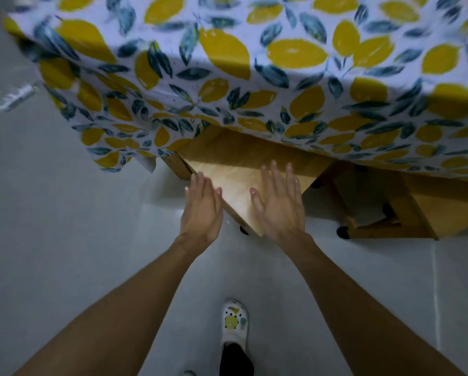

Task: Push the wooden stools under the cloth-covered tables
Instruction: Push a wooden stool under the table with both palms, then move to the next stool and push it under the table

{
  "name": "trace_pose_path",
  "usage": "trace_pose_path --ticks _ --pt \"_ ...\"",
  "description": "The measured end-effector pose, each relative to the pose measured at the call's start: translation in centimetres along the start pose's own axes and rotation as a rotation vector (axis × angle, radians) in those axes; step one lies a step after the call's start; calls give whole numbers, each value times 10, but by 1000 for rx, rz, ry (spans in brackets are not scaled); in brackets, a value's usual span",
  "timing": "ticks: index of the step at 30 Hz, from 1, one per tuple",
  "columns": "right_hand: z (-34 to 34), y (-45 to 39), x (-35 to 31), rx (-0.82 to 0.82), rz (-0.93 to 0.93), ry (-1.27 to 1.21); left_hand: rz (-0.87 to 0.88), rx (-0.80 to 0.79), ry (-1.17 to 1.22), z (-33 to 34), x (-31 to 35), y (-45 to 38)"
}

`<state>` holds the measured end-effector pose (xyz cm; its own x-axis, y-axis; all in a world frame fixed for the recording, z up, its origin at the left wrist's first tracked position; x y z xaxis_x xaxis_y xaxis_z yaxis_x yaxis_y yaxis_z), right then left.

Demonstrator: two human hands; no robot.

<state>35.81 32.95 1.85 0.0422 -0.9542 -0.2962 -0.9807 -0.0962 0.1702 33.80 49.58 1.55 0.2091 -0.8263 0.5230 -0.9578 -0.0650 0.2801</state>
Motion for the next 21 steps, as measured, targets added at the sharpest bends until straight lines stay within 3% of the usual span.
trace_pose_path --ticks 4,8,12,21 --pt "-75 15 -65 57 -89 -108 -97 146 29 -84 10 27" --pt "-156 26 -134 154 -135 -258 -66 239 64 -187 25 48" --pt "-218 20 -197 101 -167 -263 -85 302 96 -292 32 60" --pt "-269 -40 -327 45 -158 -281 -72 288 199 -447 -20 35"
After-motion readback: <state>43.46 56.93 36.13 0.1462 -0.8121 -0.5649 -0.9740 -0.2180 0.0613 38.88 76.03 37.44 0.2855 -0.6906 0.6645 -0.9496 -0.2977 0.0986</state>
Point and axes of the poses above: each hand's wrist, its own y-axis away from the middle knuckle, its own z-axis out of the palm, x = y × z, the point moved 3 cm from there along -y, towards the middle knuckle, and after that the axes turned 2 degrees about z, right-handed, at the moved point
